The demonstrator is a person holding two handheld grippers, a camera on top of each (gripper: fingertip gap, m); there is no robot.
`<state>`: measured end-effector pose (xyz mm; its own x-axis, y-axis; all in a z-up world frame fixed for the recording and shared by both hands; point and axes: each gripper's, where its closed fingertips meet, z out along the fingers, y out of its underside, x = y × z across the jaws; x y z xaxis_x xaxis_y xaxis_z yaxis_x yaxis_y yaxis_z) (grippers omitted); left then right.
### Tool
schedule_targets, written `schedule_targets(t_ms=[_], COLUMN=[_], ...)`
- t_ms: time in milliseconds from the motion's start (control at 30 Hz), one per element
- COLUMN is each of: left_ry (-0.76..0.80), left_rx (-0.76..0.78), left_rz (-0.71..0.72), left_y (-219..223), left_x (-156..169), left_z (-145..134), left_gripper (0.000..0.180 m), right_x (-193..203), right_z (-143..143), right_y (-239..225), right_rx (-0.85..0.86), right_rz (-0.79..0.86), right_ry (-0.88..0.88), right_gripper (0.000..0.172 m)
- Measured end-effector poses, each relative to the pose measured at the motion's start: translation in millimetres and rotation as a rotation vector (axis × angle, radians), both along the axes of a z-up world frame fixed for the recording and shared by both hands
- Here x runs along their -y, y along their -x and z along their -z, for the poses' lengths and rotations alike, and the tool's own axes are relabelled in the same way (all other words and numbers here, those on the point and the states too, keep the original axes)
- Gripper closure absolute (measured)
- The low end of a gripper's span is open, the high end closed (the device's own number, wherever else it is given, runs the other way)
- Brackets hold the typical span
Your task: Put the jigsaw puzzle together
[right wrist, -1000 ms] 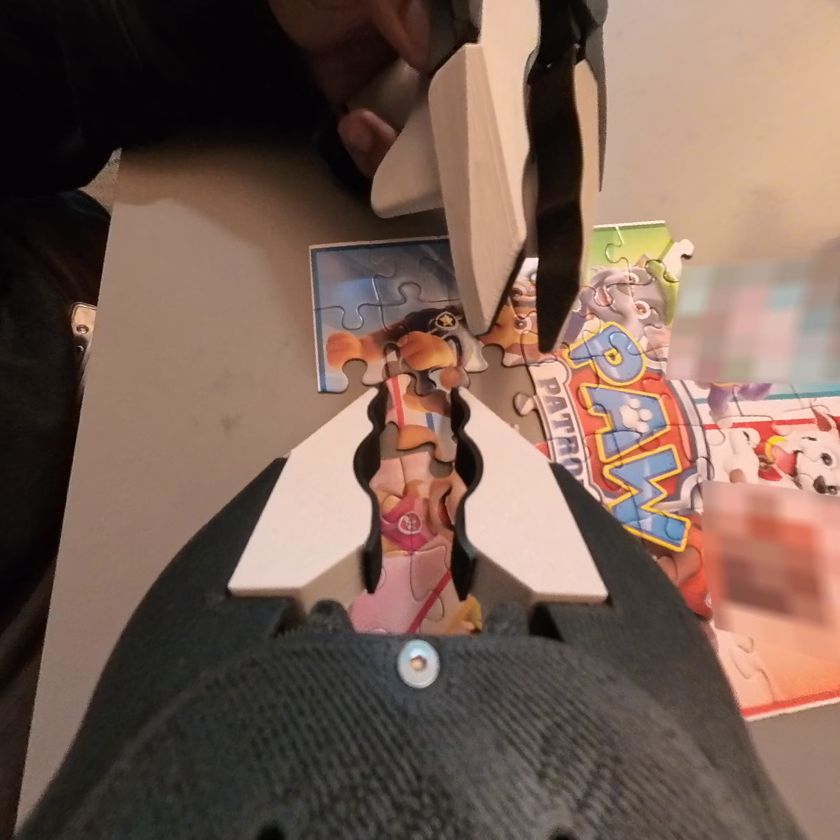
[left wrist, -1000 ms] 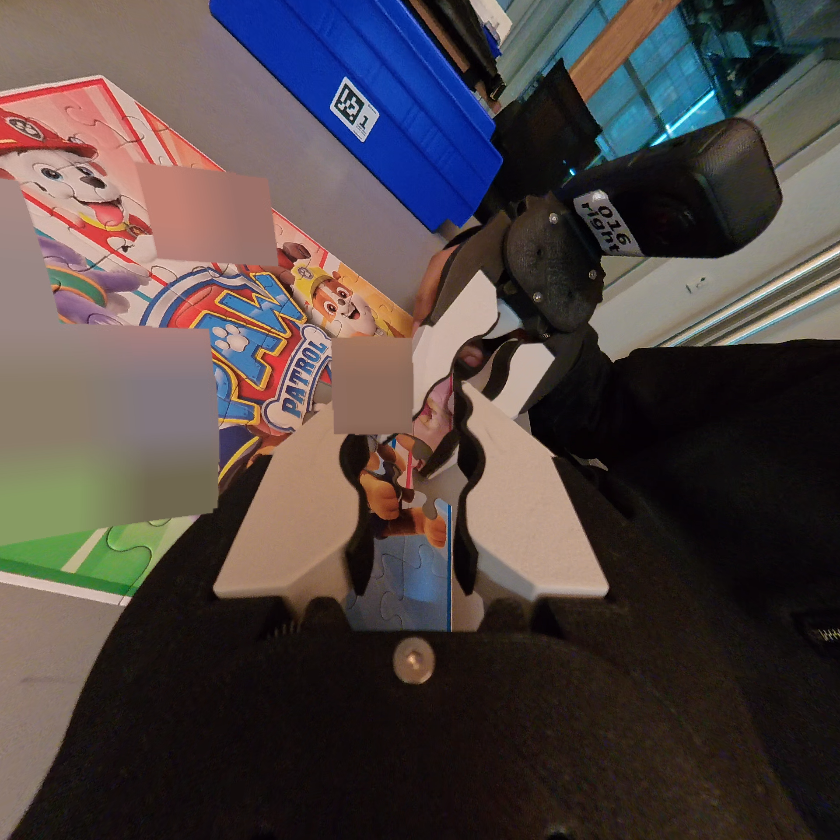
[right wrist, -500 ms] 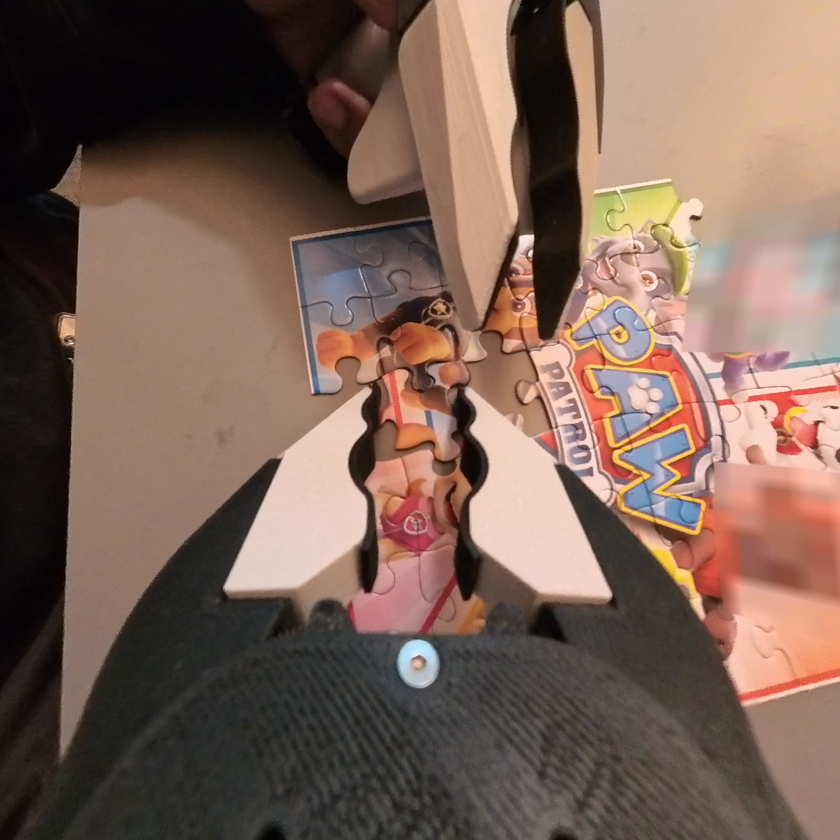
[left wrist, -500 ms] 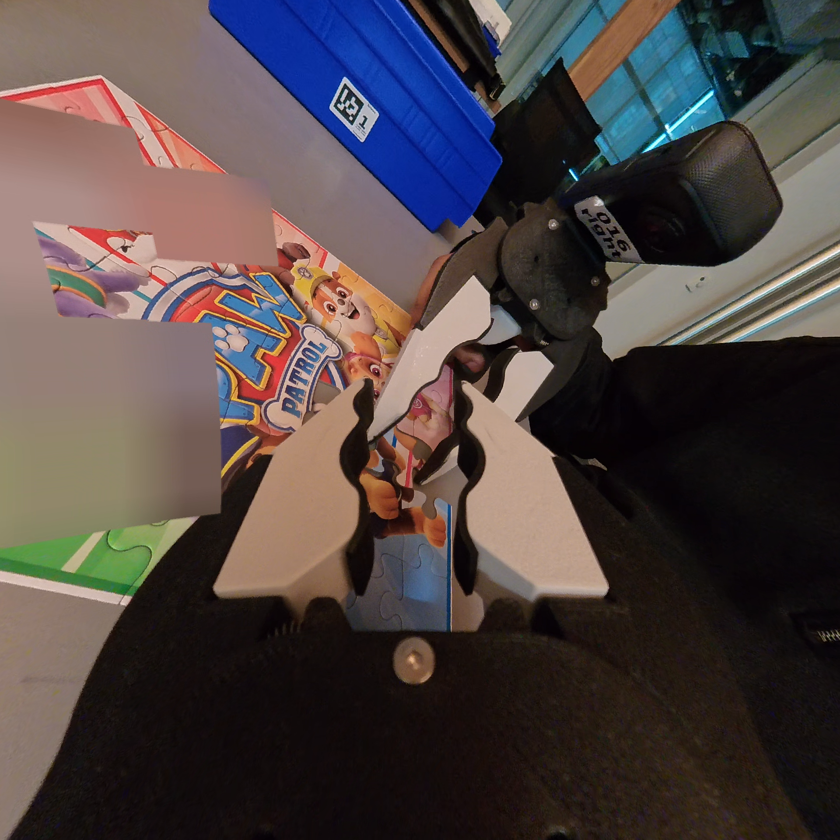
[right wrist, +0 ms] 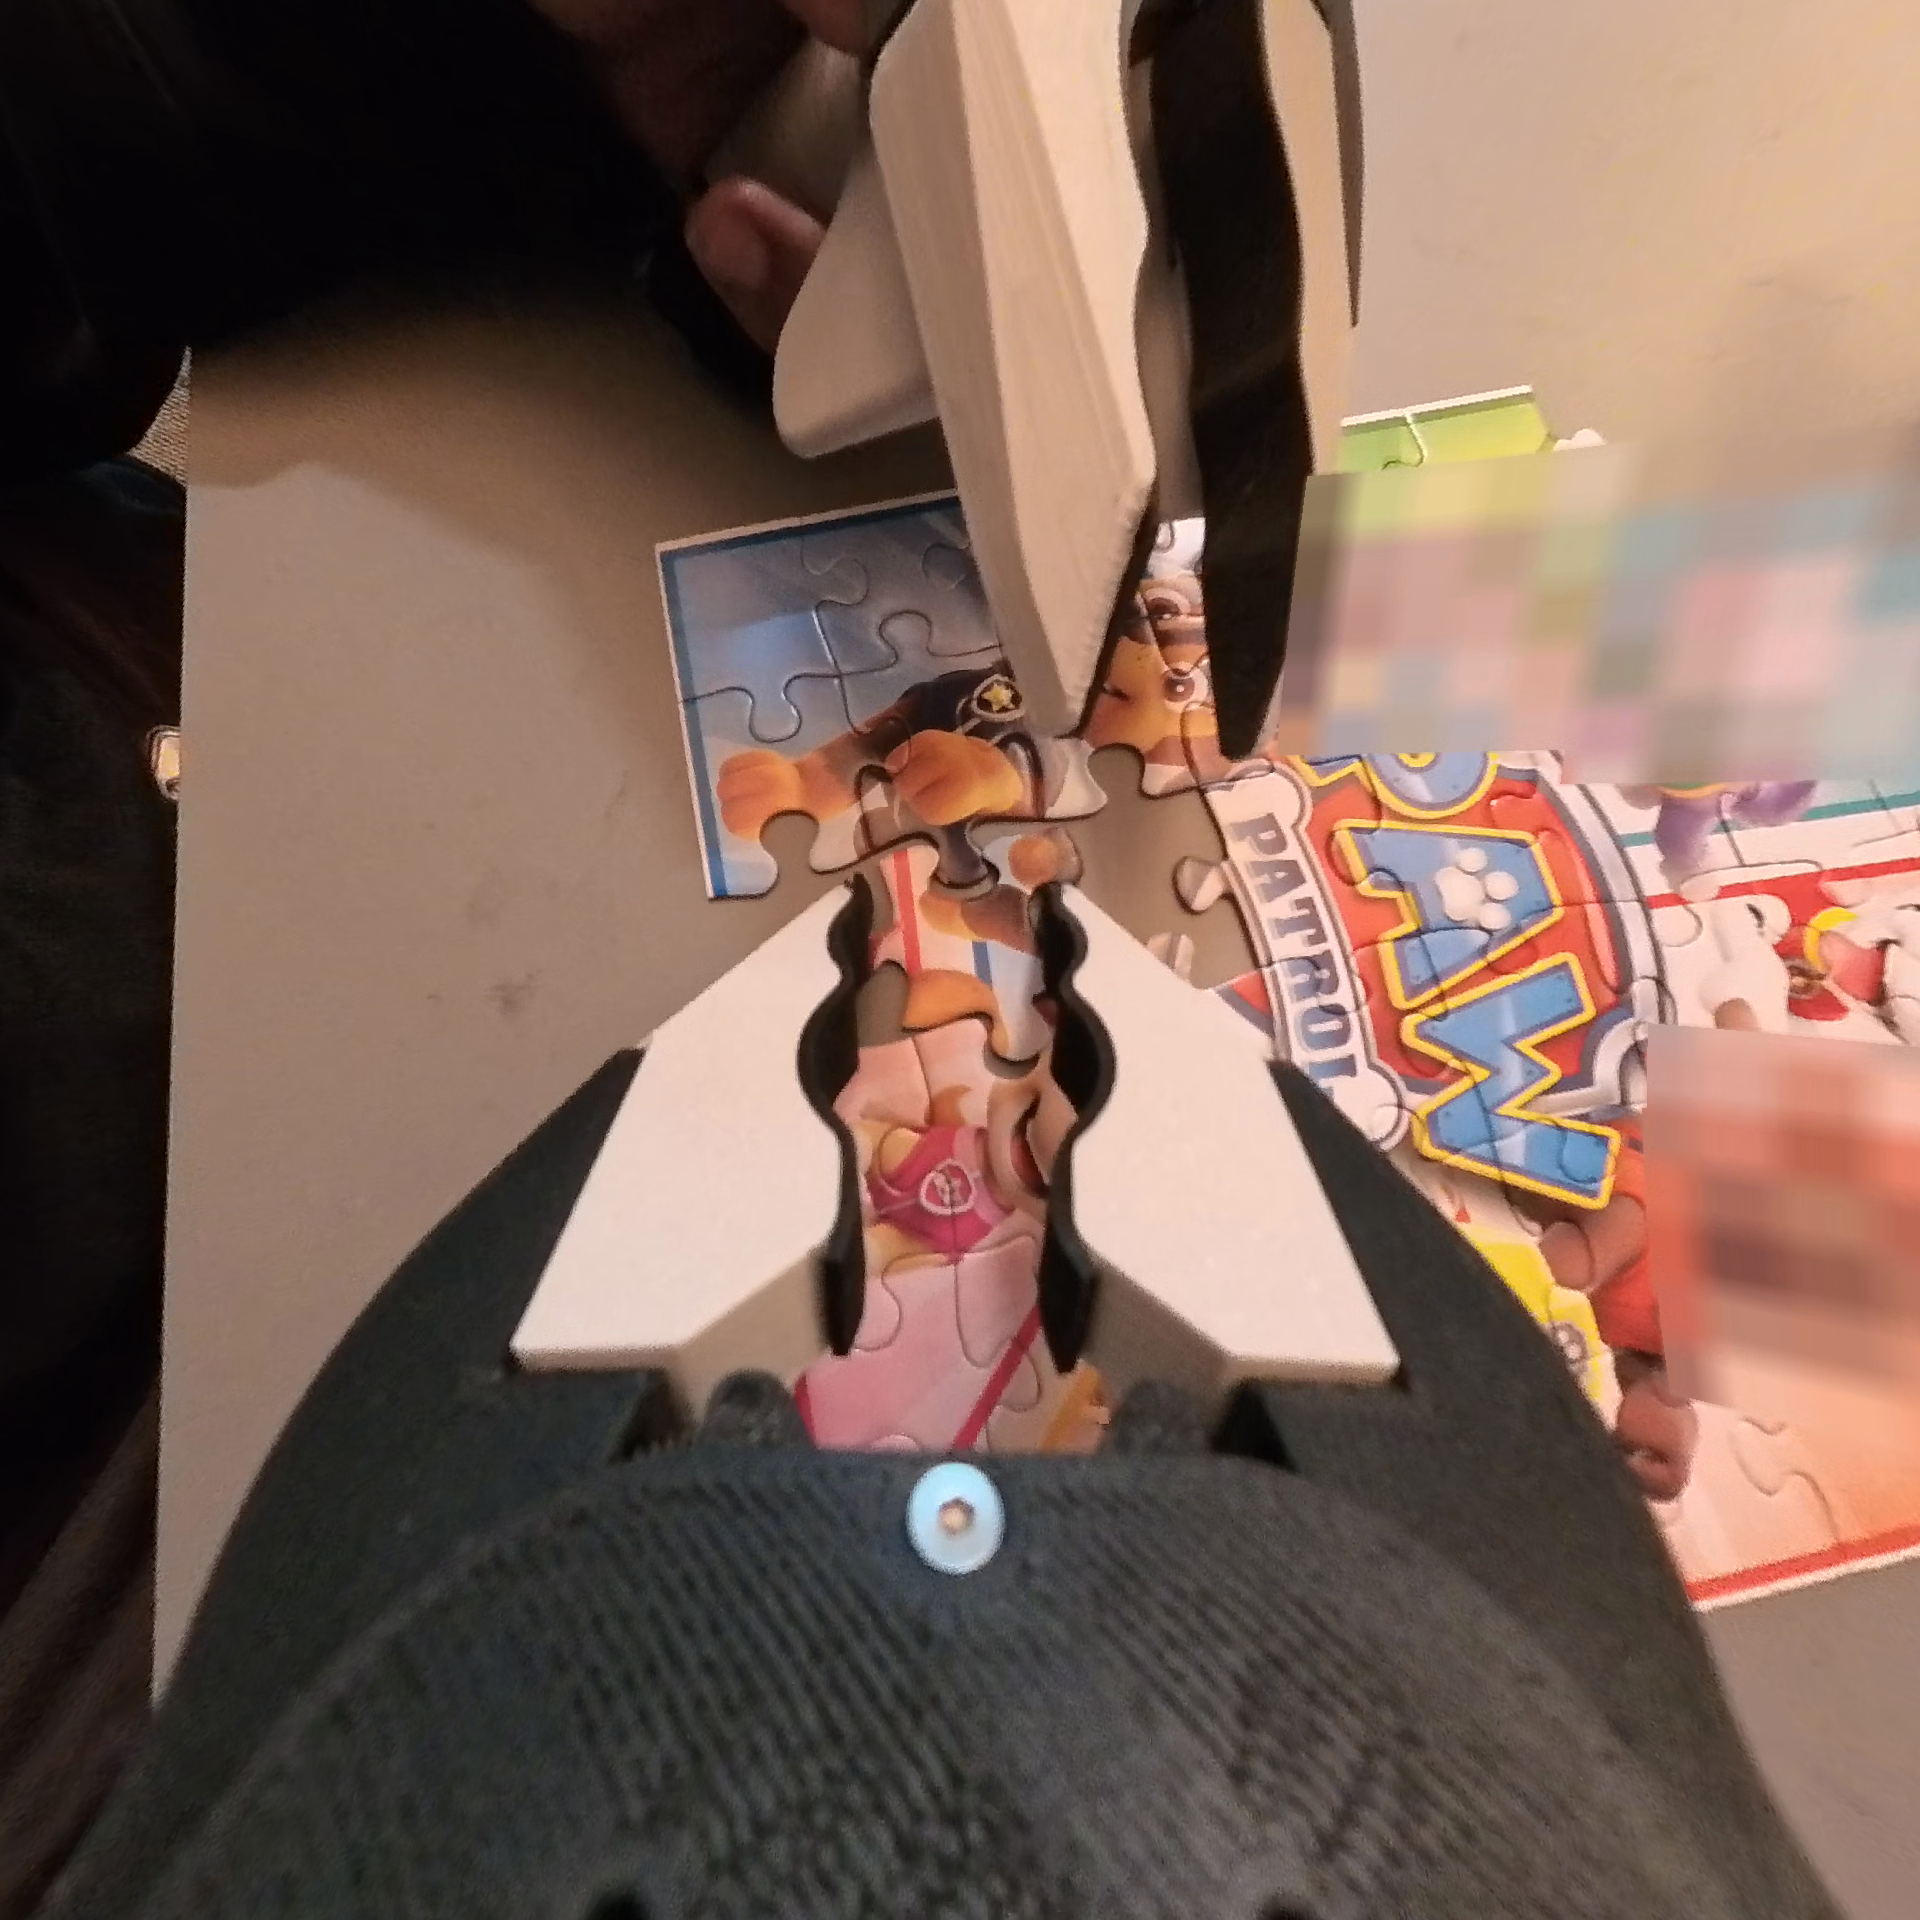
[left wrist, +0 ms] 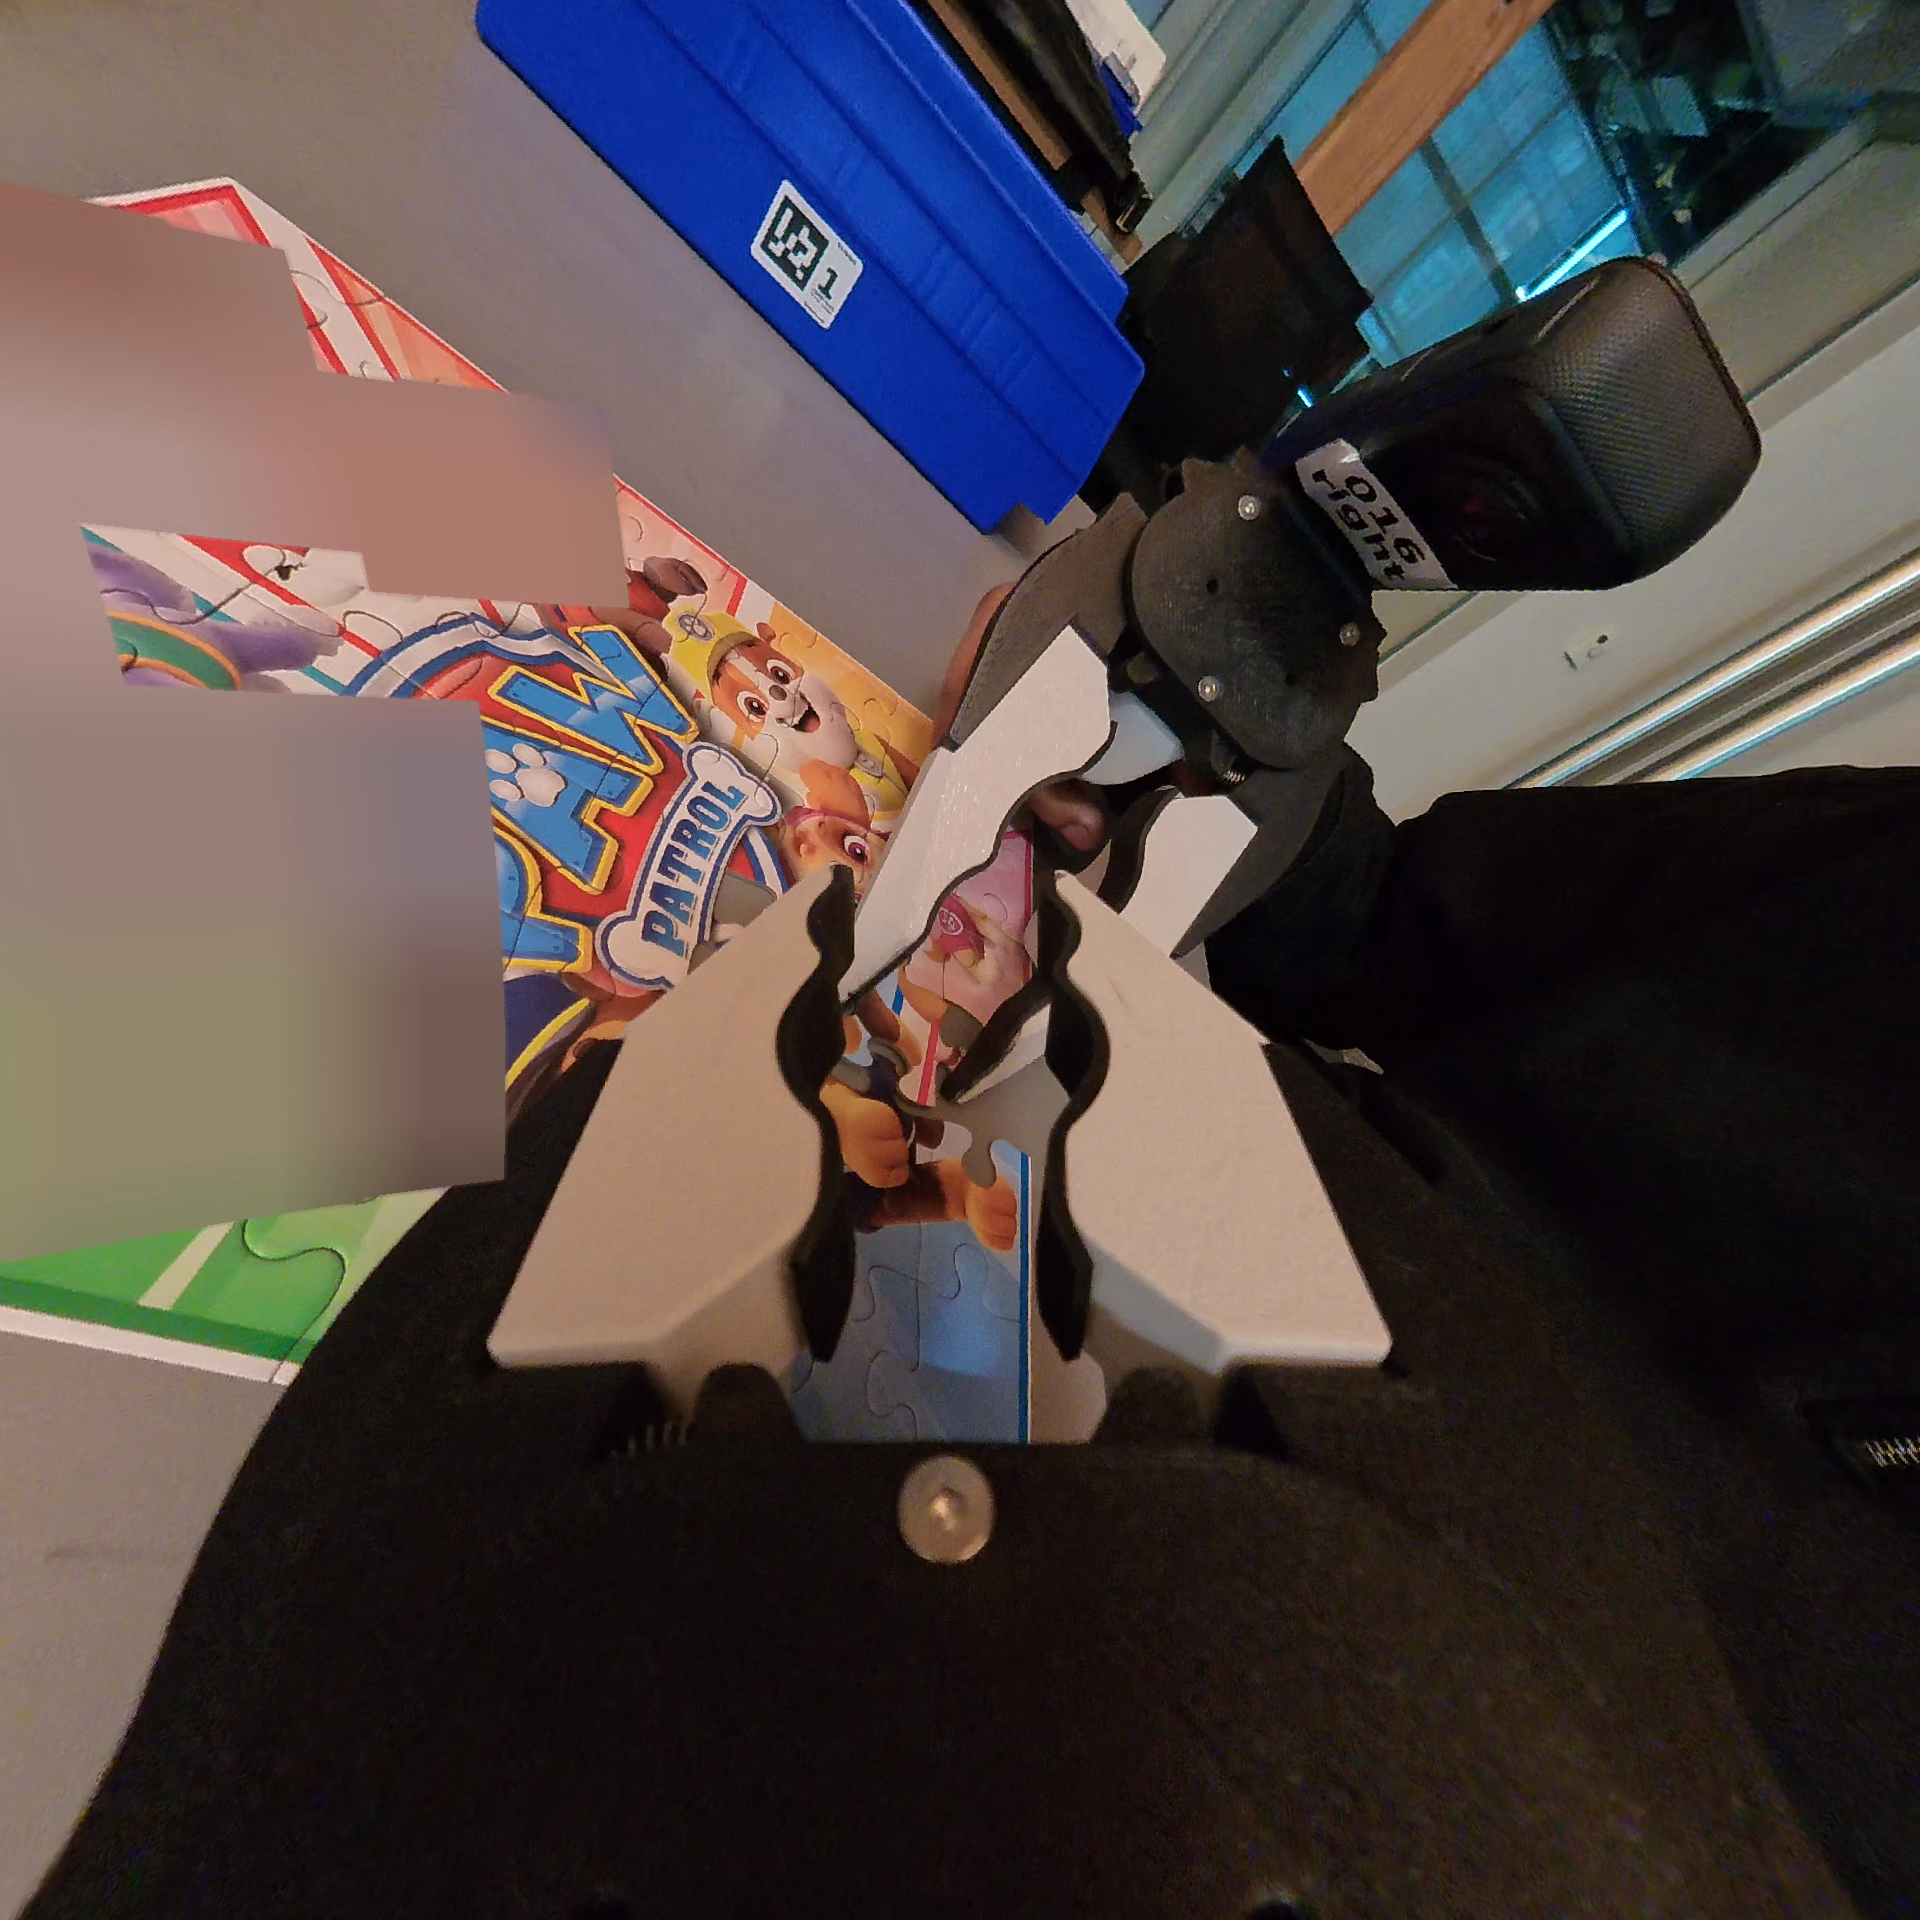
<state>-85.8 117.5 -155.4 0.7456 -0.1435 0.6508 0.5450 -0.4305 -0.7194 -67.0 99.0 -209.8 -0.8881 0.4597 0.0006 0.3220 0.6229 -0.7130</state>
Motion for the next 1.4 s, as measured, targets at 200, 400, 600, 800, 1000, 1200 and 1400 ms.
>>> schedule_targets(t_ms=[200,400,600,800,1000,1200,1400], left_ry=[0.000,0.001,0.000,0.001,0.002,0.001,0.001], left_rx=[0.000,-0.001,0.000,0.000,-0.001,-0.001,-0.001], left_rz=[0.000,0.000,-0.001,0.001,0.001,0.000,0.001], left_y=[0.0,-0.2,-0.1,-0.3,-0.3,-0.3,-0.4], left_x=[-0.2,-0.1,0.0,-0.1,0.0,0.0,0.0], left_z=[0.2,0.3,0.2,0.2,0.4,0.4,0.4], left_gripper=[0.147,0.147,0.147,0.147,0.146,0.147,0.147], right_x=[5.4,6.2,5.7,4.8,4.9,4.1,2.6], right_z=[-0.1,0.0,0.0,-0.1,-0.2,0.1,-0.5], right_y=[-1.3,0.4,1.2,2.8,2.2,1.8,1.0], right_rx=[-0.004,0.001,0.006,0.020,0.038,0.042,0.050], right_rz=[-0.010,0.003,0.019,0.048,0.071,0.086,0.079], right_ry=[-0.002,-0.003,-0.013,-0.017,-0.029,-0.049,-0.037], right_gripper=[0.141,0.140,0.139,0.142,0.141,0.143,0.145])
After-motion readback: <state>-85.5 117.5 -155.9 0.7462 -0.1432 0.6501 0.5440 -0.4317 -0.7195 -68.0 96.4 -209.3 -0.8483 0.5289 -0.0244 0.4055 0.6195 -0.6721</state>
